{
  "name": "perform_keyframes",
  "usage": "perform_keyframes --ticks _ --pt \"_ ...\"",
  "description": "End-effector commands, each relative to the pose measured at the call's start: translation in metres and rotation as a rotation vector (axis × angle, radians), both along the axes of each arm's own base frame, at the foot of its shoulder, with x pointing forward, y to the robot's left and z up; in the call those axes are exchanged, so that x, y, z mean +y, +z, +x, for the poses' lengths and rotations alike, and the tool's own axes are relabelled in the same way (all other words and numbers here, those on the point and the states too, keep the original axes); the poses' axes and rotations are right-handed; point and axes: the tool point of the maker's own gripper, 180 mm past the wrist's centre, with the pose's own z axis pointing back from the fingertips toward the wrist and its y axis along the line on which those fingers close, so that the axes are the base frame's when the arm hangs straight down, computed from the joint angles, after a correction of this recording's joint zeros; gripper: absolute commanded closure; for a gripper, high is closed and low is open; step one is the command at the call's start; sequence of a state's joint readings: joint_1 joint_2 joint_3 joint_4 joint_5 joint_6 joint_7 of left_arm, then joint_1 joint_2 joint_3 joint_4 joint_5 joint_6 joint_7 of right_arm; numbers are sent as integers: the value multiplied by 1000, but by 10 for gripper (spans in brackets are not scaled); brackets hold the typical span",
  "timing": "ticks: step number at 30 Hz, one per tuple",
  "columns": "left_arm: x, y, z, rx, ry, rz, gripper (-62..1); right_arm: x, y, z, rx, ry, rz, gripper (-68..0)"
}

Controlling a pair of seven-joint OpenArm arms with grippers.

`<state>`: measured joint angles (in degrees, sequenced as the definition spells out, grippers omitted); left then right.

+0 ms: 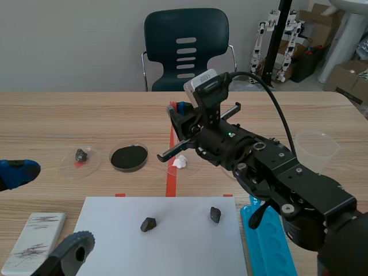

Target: Squeeze the dropper onto the mineral

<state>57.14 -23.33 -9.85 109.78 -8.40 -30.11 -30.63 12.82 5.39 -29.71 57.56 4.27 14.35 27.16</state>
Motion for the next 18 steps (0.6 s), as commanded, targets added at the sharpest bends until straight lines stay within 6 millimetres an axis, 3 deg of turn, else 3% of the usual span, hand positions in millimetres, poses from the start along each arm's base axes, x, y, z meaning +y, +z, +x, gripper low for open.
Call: perform_keyframes --ticks 1,18 --pt "-3 12 2 -33 -2 -31 -623 1 19 8 -53 2 27 -22" --pt "-3 12 2 -33 -2 -31 -623 -8 28 6 -93 -24 12 -25"
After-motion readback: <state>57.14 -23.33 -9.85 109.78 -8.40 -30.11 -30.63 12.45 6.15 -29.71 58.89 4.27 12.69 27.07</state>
